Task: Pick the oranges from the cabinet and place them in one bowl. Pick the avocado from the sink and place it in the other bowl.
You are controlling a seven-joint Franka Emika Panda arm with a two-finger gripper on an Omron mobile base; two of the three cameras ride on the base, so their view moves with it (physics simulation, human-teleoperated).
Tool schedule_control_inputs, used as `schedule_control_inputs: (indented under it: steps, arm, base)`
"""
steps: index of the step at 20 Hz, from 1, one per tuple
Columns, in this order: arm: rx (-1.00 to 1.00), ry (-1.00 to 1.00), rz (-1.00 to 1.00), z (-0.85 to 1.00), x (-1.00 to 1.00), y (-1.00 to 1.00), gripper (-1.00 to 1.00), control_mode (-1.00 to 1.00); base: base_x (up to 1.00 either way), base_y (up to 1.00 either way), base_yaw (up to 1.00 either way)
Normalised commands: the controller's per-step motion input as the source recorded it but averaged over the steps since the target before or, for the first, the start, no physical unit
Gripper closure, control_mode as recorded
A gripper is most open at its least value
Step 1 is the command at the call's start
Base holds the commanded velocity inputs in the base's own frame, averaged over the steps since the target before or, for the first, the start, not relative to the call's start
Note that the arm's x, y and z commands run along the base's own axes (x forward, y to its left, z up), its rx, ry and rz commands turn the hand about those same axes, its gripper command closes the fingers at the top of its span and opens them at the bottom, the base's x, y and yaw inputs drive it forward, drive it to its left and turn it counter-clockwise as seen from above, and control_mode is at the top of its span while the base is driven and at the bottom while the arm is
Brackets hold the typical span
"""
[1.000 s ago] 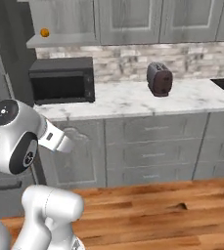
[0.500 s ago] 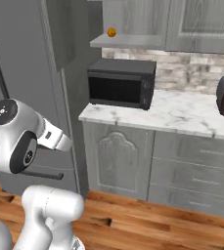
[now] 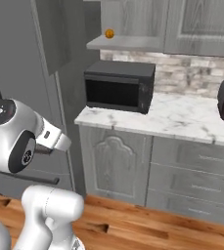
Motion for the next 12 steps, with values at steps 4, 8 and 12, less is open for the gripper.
schedule_control_inputs:
  steps: [4, 8, 12]
  arm:
    - [0.0, 0.0, 0.0, 0.0, 0.0, 0.0, -1.0, 1.0]
    - [0.0, 0.0, 0.0, 0.0, 0.0, 0.0, -1.0, 1.0]
    - [0.0, 0.0, 0.0, 0.0, 0.0, 0.0, -1.0, 1.0]
  base:
    - [0.37, -0.42, 0.02]
    - [0.34, -0.44, 0.01]
    - [0.38, -0.39, 0.03]
